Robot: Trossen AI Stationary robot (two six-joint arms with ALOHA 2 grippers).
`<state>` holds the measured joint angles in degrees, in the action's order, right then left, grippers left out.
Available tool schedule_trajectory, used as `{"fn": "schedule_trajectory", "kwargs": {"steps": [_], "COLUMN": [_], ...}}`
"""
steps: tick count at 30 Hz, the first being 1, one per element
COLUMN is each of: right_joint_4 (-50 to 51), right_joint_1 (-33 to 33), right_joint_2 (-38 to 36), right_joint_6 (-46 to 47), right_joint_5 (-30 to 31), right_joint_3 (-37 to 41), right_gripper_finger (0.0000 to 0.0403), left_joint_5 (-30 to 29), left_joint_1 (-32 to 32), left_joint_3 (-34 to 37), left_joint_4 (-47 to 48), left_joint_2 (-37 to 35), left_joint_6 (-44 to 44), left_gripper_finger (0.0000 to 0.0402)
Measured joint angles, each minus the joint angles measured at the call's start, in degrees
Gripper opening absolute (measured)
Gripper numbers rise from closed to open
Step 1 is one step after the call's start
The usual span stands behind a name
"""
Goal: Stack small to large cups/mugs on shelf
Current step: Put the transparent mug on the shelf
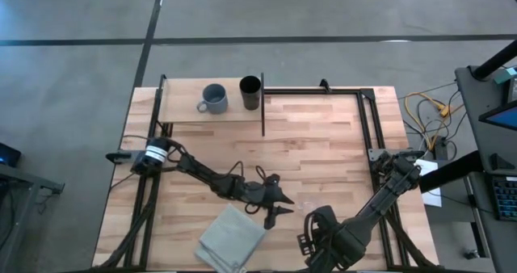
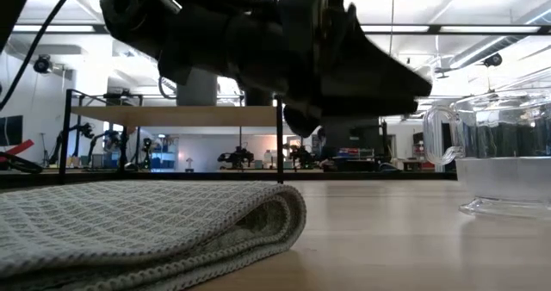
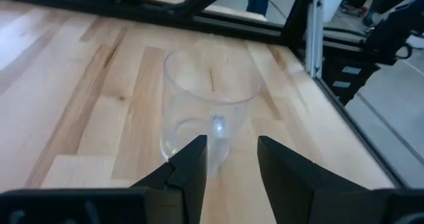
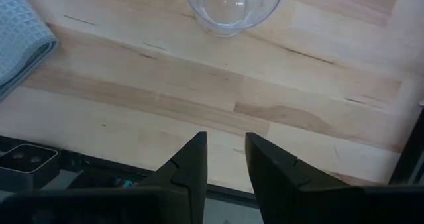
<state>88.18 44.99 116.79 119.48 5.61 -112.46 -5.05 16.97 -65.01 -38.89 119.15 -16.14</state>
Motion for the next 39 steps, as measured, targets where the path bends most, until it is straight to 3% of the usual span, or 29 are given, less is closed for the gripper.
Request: {"fn": "schedule_trajectory", "kwargs": {"steps": [30,39], "right_joint_4": [-0.11,-0.18], "right_joint_1": [0.0,0.02], "right_joint_2": [-0.04,-0.07], "right_joint_6": [0.07,0.05], "right_joint_5": [0.0,0.0], "right_joint_3": [0.0,-0.02], "right_gripper_finger": [0.0097,0.0097], "left_joint_5": [-1.49,-1.3], "left_joint_1": [-0.59,-0.61], "left_joint_3": [-2.57,-5.68], "left_joint_4": [0.96,0.79], "left_joint_2": [0.83,5.31], "left_joint_6": [0.48,-0.02], "left_gripper_finger": [0.012,0.012]}}
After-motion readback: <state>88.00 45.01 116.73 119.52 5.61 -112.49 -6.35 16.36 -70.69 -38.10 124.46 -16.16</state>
